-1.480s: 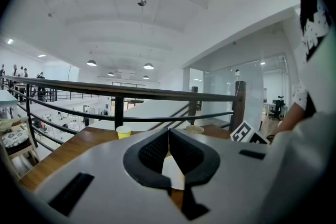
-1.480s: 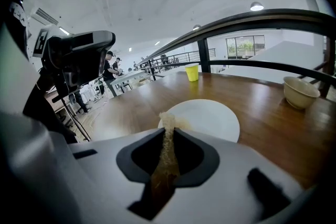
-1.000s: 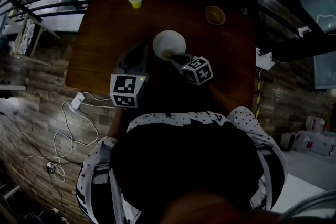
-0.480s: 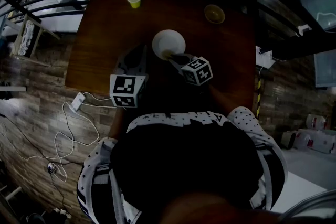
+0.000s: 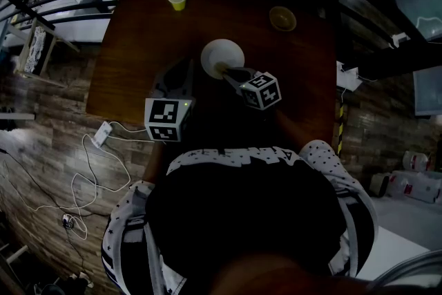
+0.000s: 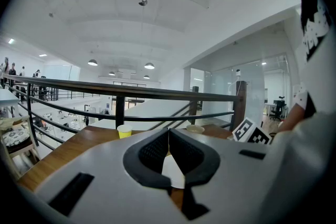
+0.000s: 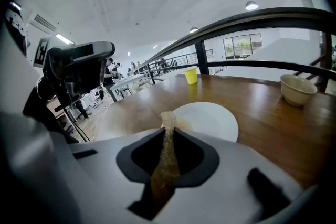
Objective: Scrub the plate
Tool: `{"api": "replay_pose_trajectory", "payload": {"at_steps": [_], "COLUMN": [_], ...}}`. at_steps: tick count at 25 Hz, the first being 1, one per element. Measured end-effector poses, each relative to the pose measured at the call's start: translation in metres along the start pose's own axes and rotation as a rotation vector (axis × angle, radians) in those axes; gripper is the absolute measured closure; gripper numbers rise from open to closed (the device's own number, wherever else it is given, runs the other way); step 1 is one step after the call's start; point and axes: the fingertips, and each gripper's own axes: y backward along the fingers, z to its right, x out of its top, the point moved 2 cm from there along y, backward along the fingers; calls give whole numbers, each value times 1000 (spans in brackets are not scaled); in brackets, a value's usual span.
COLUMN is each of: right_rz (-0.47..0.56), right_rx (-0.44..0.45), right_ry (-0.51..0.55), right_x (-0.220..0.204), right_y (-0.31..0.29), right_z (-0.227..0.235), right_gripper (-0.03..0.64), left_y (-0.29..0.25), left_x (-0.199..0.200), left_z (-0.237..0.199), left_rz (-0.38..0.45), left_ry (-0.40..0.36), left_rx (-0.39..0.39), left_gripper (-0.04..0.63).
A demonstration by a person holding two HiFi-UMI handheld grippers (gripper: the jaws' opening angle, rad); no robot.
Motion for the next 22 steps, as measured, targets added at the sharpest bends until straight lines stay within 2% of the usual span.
{"api": "replay_pose_trajectory", "payload": {"at_steps": [11,22], "right_rz": [72,65], "right_rx": [-38,-75], "right_ry": [-2,-14], "right_x": [22,25], "right_y": [4,0], "right_z": [15,34], "right_gripper": [568,568], "left_y": [1,1], "left_x": [2,1], "left_z": [0,-2], "left_rz": [1,-3], "left_ry": [0,2], "left_rx": [5,10], "left_gripper": [581,581]}}
